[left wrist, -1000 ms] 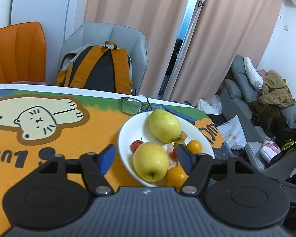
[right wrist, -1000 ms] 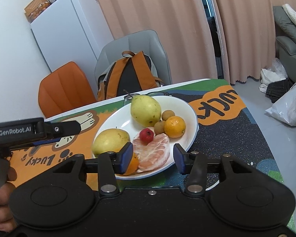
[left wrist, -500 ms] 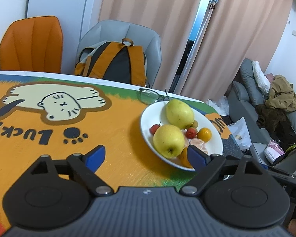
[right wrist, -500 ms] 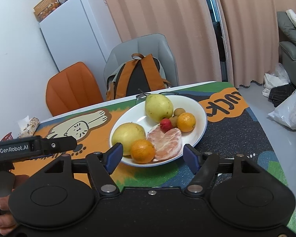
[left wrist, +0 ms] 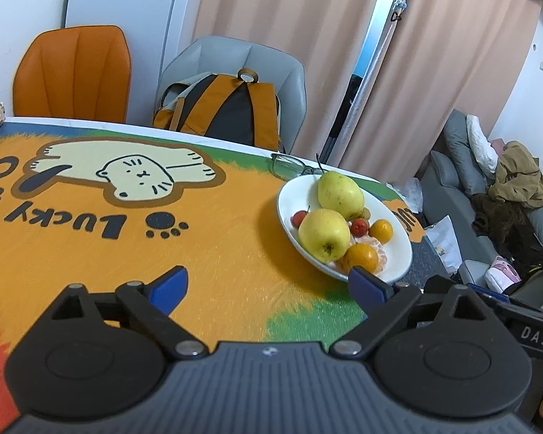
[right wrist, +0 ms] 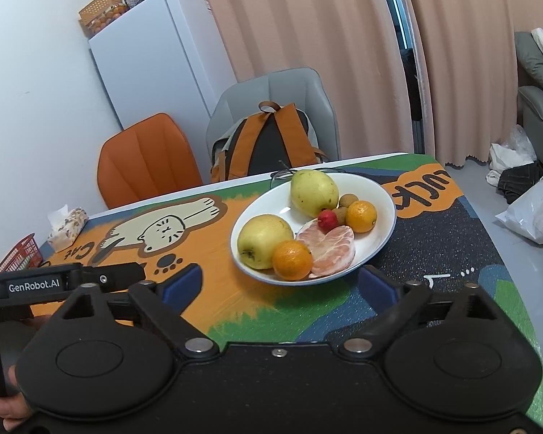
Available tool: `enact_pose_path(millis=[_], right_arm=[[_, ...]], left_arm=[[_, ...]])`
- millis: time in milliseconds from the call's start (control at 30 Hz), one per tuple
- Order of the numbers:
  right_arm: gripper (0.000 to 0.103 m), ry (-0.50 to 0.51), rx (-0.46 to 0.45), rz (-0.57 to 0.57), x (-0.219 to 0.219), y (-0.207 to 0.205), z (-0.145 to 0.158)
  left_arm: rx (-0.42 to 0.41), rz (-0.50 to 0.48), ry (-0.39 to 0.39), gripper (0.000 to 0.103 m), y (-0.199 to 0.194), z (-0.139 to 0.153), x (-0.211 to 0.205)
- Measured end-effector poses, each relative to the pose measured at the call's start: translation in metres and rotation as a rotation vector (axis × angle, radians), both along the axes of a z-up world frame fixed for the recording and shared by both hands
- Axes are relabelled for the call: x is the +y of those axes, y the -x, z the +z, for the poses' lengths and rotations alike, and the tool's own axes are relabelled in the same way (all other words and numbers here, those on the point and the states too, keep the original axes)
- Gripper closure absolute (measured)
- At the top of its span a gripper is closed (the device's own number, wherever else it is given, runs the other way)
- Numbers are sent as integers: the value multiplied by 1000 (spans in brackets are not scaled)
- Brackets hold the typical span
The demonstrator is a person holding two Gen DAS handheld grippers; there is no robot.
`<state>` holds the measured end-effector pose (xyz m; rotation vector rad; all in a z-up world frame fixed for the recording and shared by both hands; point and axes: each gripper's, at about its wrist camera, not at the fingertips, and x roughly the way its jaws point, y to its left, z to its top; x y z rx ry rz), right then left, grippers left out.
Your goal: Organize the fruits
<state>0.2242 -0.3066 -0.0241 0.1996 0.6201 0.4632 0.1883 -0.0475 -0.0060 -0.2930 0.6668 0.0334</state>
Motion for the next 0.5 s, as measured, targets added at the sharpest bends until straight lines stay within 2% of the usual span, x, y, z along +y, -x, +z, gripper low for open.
enact_pose_path(millis=[100, 233, 500], right_arm=[[0, -4, -5, 3, -1, 7, 1], [0, -6, 3, 0, -4, 15, 1], [0, -8, 4, 11, -6, 33, 4]], left_arm=[[1, -6, 1, 8, 7, -1, -1], [-7, -11, 16, 0, 18, -1, 1], [-11, 3, 20, 0, 38, 0, 6]])
